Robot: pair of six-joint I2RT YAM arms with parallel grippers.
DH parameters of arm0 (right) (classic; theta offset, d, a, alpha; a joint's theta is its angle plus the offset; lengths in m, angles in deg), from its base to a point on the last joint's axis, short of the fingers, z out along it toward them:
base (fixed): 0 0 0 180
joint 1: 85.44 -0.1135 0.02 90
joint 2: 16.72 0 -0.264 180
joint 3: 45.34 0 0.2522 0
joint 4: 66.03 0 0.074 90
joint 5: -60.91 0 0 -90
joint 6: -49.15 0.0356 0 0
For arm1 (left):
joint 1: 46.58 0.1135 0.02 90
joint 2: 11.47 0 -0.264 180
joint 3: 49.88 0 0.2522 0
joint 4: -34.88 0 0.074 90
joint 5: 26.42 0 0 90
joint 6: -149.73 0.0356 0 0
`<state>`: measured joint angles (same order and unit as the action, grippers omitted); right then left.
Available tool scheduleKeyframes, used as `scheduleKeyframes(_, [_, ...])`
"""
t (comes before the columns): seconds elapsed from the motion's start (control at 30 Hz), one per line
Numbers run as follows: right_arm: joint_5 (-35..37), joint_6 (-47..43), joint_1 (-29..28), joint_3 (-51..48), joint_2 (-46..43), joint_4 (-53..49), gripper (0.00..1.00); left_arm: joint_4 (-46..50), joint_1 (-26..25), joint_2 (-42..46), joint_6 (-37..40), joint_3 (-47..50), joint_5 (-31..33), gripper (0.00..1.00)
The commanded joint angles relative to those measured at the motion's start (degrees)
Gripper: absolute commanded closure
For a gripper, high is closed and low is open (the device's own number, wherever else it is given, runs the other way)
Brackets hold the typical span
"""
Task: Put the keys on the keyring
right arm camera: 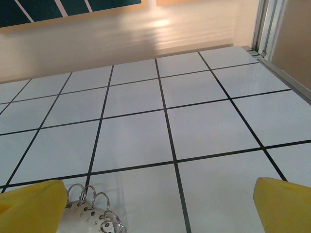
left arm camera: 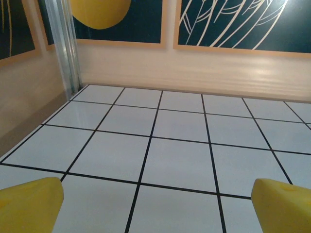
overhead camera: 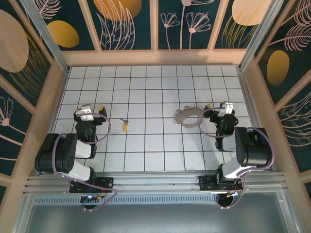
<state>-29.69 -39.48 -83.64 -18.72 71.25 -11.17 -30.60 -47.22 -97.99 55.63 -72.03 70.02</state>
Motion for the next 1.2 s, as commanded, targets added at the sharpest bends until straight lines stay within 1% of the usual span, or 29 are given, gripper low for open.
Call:
scheduleKeyframes(0.0, [-1.33, -0.84, 0.23, 0.88, 0.26, 2.13, 0.01, 0.21, 0.12, 0.05, 0.85, -1.52, -1.34, 0.01])
scheduleKeyframes(0.13, [-1.33, -0.79, 0.25, 0.89, 0.27, 2.13, 0.01, 1.12, 0.12, -0.01, 0.83, -2.02, -1.6, 0.01])
scheduleKeyframes(0.3, [-1.42, -0.84, 0.29, 0.86, 0.26, 2.13, 0.01, 4.52, 0.12, -0.05, 1.07, -3.88, -2.22, 0.01])
scheduleKeyframes(0.5, [-1.54, -0.75, 0.39, 0.91, 0.26, 2.11, 0.01, 5.45, 0.21, -0.23, 1.07, -4.53, -2.76, 0.01])
scheduleKeyframes(0.6, [-1.84, -0.67, 0.5, 1.01, 0.22, 1.99, 0.01, 8.22, 0.14, -0.29, 0.26, -6.0, -0.6, 0.01])
scheduleKeyframes(0.8, [-2.2, -0.58, 0.74, 0.87, 0.19, 2.09, 0.01, 7.29, 0.28, -0.16, 0.22, -5.51, -0.63, 0.01])
scheduleKeyframes(0.9, [-2.51, -0.58, 0.83, 0.84, 0.15, 2.22, 0.01, 7.4, 0.28, 0.79, 1.55, -5.15, -3.03, 0.02])
scheduleKeyframes(1.07, [-2.28, -0.53, 0.77, 0.76, 0.11, 2.3, 0.04, 11.95, 0.28, 3.64, 0.56, -6.53, -1.26, 0.01])
scheduleKeyframes(1.17, [-1.59, -0.22, 0.79, 2.01, -2.7, -1.48, 0.03, 14.64, 0.25, 5.85, 0.23, -7.06, -0.5, 0.01])
